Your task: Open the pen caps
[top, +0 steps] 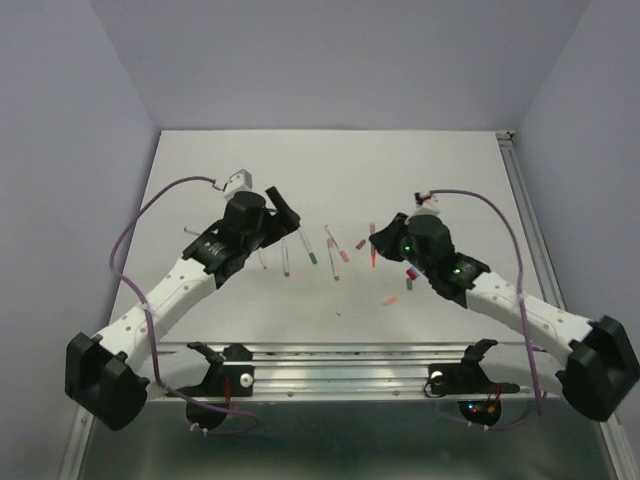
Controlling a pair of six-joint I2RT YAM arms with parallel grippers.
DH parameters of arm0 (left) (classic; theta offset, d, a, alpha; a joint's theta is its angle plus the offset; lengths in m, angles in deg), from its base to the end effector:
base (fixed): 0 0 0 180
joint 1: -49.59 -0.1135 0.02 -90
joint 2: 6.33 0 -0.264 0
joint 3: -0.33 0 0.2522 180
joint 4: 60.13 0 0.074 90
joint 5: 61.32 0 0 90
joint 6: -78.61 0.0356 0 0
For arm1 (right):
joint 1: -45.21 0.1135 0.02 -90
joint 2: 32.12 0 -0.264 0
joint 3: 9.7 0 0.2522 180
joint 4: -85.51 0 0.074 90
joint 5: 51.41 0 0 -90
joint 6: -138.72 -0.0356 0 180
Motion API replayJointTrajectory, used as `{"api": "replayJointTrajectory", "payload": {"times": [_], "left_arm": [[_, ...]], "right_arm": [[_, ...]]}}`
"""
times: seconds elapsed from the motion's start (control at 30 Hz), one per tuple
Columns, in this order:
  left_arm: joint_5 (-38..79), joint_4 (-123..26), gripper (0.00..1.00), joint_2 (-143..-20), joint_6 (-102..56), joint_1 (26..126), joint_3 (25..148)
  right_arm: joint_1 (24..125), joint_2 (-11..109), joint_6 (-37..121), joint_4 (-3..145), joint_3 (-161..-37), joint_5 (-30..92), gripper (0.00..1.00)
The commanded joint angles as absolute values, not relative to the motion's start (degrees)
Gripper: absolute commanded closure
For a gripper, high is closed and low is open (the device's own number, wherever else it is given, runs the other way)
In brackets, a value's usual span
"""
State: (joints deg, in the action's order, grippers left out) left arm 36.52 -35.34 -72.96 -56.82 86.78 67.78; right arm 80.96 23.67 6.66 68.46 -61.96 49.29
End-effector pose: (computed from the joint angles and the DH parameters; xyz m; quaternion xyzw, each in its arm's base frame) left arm 0.2159 -0.1577 0.3151 -0.0973 0.8317 -0.3158 0.4462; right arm 0.1867 0.1263 0.2780 0.0981 0.8143 0.2964 0.4893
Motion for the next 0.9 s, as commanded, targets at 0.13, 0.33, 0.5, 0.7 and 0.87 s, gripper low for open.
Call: {"api": "replayJointTrajectory", "payload": {"times": [0.13,0.33,0.5,0.7,0.87], "left_arm": [[44.9,-19.1,0.05,-61.2,-57.7,77.2,63.0],[47.8,-15.8,0.05,-58.3,-60.1,76.7,62.5],[47.8,-15.3,0.05,-58.0,-59.6,76.7,62.5],[46.8,-16.1,0.05,-57.6,-58.6,76.7,62.1],[46.5,-16.7,0.05,-56.7,-58.3,76.7,61.1]], "right_arm": [[97.3,57.4,5.9,85.2,-80.0,42.6,0.99],[100.3,79.0,5.0,86.2,-97.8,42.1,0.99],[101.0,91.4,5.7,81.0,-110.0,43.9,0.99],[101.5,96.3,8.5,76.9,-118.9,48.7,0.97],[101.4,96.6,10.0,76.0,-119.9,50.1,0.97]]}}
